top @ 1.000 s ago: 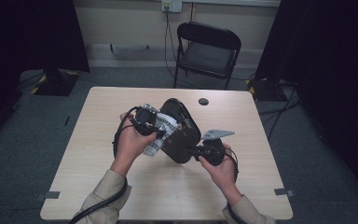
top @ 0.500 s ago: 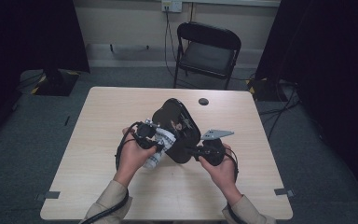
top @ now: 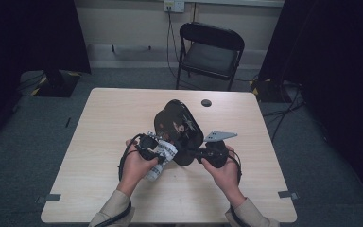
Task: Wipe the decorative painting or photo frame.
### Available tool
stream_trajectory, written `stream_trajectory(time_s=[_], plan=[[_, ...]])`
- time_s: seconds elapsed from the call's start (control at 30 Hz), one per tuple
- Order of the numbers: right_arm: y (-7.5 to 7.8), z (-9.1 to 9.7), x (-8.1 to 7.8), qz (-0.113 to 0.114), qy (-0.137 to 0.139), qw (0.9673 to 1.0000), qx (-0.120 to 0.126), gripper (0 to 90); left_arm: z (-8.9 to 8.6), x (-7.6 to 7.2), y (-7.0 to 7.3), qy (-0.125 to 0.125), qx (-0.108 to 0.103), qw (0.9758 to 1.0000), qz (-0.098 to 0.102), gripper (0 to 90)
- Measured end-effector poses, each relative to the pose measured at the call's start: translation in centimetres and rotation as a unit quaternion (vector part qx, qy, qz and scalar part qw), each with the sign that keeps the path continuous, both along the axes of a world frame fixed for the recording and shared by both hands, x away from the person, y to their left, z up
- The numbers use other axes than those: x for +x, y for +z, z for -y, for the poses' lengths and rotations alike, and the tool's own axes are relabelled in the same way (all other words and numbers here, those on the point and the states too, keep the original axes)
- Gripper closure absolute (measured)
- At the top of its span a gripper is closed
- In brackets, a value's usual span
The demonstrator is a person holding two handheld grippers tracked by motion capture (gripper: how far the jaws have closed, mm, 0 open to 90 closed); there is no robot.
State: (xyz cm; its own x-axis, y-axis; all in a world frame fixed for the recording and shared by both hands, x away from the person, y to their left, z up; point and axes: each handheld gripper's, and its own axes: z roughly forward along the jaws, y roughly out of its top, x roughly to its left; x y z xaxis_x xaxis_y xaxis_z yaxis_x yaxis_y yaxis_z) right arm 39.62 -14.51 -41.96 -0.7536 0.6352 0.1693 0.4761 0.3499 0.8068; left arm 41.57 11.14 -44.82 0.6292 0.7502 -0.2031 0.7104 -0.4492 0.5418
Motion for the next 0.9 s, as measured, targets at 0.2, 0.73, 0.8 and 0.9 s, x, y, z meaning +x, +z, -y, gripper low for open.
stream_trajectory(time_s=[0.2,0.73,0.8,0.9], plan=[[0.0,0.0,0.0,0.0,0.0,1.0,0.001,79.2,0.0,-0.2,-1.0,-0.005,0.01,0.9998,-0.014,77.9],[-0.1,0.0,0.0,0.0,-0.001,1.0,0.003,79.2,-1.4,0.1,9.6,-0.001,-0.032,0.9966,0.076,77.9],[-0.1,0.1,0.0,0.0,-0.001,1.0,0.004,79.2,-1.2,0.2,11.8,0.0,-0.039,0.9949,0.093,77.9],[-0.1,0.0,0.0,-0.001,-0.001,1.0,0.004,79.2,-0.8,0.5,14.0,-0.002,-0.054,0.9923,0.111,77.9]])
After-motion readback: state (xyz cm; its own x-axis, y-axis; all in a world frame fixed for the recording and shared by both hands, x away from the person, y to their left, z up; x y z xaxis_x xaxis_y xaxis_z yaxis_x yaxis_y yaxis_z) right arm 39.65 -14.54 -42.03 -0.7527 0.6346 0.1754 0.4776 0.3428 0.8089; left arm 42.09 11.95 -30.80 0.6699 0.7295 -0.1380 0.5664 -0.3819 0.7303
